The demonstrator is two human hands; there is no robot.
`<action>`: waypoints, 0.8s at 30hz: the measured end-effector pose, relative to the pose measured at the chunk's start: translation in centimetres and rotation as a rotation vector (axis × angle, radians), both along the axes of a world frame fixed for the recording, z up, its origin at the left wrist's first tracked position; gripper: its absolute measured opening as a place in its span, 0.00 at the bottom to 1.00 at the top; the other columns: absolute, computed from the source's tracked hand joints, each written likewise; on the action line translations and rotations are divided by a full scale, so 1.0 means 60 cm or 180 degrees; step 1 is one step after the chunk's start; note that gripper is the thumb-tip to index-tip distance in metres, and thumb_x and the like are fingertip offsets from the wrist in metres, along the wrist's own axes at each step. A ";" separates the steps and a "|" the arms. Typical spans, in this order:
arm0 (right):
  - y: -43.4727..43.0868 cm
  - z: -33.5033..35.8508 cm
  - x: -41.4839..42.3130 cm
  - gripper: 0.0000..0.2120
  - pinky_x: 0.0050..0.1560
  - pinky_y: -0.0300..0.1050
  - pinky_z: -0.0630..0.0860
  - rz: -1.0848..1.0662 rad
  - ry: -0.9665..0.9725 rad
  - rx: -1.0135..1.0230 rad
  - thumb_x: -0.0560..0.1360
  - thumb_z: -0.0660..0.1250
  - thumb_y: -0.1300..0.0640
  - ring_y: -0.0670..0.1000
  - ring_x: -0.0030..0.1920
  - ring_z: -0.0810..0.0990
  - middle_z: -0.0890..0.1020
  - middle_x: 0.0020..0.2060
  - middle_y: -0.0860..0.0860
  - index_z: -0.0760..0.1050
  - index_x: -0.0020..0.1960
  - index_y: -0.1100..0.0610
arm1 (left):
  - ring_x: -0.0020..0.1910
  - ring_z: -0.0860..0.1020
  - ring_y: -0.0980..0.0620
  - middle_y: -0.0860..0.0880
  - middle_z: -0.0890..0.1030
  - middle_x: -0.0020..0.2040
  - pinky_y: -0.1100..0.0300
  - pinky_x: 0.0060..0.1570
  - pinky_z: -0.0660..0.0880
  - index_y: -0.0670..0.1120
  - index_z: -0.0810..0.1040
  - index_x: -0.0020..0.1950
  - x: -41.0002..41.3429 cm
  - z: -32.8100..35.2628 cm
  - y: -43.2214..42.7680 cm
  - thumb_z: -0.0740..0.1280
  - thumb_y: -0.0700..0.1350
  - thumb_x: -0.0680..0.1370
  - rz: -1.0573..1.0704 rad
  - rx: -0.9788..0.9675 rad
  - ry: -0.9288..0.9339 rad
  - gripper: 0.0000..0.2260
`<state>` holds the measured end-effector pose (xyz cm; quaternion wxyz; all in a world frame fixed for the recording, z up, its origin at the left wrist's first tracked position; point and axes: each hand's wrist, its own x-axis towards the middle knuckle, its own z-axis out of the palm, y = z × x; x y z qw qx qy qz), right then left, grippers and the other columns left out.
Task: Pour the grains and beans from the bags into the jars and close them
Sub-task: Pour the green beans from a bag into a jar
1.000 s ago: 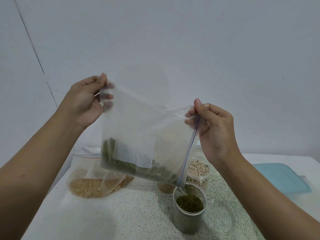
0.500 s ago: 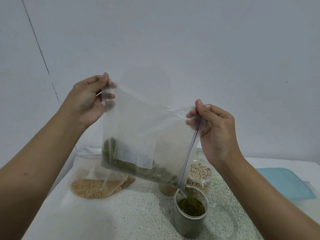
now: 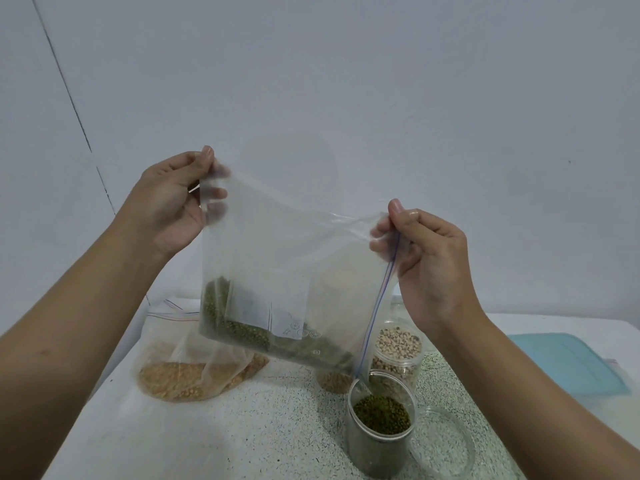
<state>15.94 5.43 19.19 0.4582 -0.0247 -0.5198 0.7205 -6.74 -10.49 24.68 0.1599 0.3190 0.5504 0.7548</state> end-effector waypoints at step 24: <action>0.001 -0.002 0.006 0.12 0.38 0.39 0.78 0.0024 0.0037 -0.0081 0.74 0.70 0.59 0.49 0.33 0.79 0.80 0.32 0.53 0.81 0.32 0.58 | 0.32 0.77 0.55 0.54 0.83 0.39 0.59 0.35 0.74 0.50 0.84 0.33 0.010 0.004 0.000 0.67 0.48 0.82 -0.0021 -0.0012 0.0044 0.17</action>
